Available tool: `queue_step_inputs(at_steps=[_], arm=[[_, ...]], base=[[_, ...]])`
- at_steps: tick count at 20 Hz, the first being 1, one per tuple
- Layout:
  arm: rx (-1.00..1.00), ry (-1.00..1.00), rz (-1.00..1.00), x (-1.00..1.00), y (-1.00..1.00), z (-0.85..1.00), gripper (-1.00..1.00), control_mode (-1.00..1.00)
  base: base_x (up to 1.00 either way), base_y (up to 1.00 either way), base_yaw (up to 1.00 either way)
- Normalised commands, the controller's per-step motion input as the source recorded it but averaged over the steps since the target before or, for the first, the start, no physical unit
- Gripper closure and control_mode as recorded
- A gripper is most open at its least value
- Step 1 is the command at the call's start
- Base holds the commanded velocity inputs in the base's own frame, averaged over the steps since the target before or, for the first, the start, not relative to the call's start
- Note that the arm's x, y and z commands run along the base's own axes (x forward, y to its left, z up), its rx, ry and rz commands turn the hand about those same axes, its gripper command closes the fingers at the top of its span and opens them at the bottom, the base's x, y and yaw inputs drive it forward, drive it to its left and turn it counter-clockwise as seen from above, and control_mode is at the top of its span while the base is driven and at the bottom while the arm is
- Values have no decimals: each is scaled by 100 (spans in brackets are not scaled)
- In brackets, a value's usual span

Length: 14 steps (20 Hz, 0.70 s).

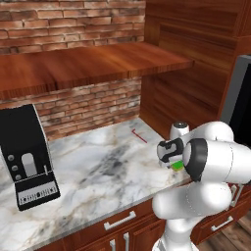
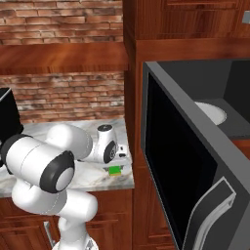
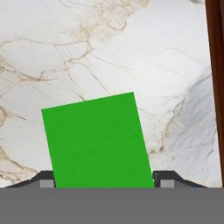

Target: Place the sponge inside the microwave to prepare for sanitizing.

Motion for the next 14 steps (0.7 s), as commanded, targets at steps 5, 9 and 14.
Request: queue_step_inputs(at_steps=[5,9,14], arm=[[0,0,1,1,0,0,100,-100],[0,-4,-10,-11,5,16,100,-100],[0,-2,-29,-45,4,85,100,-100]], base=[[0,0,0],[0,0,0],[0,0,0]])
